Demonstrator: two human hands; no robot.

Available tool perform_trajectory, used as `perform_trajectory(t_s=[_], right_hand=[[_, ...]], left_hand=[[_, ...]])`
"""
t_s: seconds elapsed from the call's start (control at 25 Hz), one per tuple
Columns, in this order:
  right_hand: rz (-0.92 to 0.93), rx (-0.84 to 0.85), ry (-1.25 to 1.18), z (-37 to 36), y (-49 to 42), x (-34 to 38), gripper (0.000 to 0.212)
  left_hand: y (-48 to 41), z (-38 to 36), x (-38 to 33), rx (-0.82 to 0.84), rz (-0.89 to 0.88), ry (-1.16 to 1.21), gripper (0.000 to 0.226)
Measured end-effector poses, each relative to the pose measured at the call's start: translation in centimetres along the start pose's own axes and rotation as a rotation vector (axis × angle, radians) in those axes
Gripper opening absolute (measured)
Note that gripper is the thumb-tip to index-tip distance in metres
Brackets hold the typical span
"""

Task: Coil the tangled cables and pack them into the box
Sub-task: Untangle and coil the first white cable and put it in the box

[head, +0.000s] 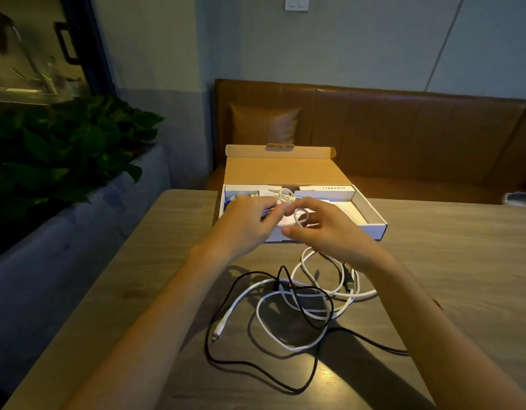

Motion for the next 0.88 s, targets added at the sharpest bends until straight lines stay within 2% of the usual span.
perform_trajectory(t_s=[0.12,0.28,0.36,0.44,0.52,0.56,0.64,0.72,0.8,0.88], right_hand=[[0.163,-0.162,0.140,0.1,-0.3,0.6,0.027],[0.114,-0.337,0.181,1.3,-0.6,0.3,0.022],[0.046,-0.332,0.154,1.6,-0.7,-0.5,0.021],[0.045,-0.263,0.091,1.4,-0.7,-0.9,0.016],[0.082,-0.170,0.056,0.8,-0.7,-0.4,0.012],[0.102,-0.150,0.069,0.7,-0.7,-0.2,0.013],[0.179,-0.170,0.196,0.8,-0.6,0.3,0.016],[0.293,-0.196,0.381,0.7,-0.2,1.1,0.020],[0.339,-0.225,0.438,0.6,0.3,1.8,0.022],[0.297,-0.237,0.414,0.6,0.3,2.0,0.027]], left_hand=[[-0.2,0.8,0.4,-0.031,0.061,0.083,0.036],[0.0,0.5,0.1,0.039,0.231,0.313,0.054],[0.2,0.5,-0.1,0.083,0.336,0.461,0.056],[0.6,0.0,-0.4,0.240,0.393,0.614,0.046],[1.3,-0.6,-0.8,0.446,0.360,0.651,0.033],[1.4,-0.7,-0.9,0.490,0.342,0.680,0.029],[1.3,-0.3,-0.4,0.421,0.380,0.848,0.027],[0.9,0.1,0.7,0.247,0.474,1.040,0.030],[0.6,-0.1,1.5,0.133,0.511,1.084,0.033],[0.4,-0.6,1.7,0.115,0.511,1.060,0.035]])
Point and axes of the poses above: each hand's wrist, its own y-axis away from the middle knuckle, its own z-axis out of the back of the hand, x = y × z, the point moved 6 cm from there along -y, towards the middle knuckle, and after that the axes turned 11 degrees about y, right-handed, at the moved point
